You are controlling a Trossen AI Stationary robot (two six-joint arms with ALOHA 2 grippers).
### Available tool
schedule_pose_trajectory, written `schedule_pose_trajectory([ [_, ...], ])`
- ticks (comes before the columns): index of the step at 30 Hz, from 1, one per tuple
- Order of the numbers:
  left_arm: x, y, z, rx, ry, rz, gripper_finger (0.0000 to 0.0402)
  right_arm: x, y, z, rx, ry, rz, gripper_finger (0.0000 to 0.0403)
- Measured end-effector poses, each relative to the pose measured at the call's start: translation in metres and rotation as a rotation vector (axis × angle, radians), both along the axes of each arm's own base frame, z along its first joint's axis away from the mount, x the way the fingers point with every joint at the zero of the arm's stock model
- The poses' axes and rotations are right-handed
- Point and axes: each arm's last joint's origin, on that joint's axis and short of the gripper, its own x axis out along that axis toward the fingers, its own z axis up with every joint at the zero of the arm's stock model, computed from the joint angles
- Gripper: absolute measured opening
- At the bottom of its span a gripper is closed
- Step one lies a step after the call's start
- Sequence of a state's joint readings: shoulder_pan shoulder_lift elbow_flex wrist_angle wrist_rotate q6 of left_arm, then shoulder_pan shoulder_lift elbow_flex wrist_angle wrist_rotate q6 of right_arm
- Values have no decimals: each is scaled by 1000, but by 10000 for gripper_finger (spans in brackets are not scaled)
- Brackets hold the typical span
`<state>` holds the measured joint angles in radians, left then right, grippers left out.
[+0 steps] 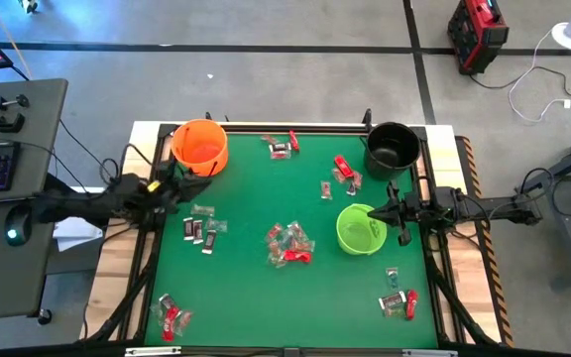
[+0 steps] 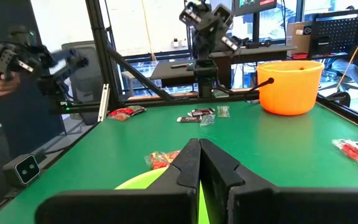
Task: Sort candy by brand, put in halloween buckets
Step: Put the blue gummy into the orange bucket
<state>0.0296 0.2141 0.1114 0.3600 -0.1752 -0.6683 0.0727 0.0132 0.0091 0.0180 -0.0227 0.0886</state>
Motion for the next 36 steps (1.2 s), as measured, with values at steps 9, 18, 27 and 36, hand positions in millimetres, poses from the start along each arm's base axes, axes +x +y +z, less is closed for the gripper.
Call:
schedule_pose_trajectory([
  [9,95,5,53,186,714,-15,69,0,0,0,0,0,0,0],
  [18,130,2,38,202,1579,-309,177,0,0,0,0,0,0,0],
  [27,138,8,-38,281,1851,-554,224,0,0,0,0,0,0,0],
  [36,142,12,-70,327,1883,-632,225,0,0,0,0,0,0,0],
])
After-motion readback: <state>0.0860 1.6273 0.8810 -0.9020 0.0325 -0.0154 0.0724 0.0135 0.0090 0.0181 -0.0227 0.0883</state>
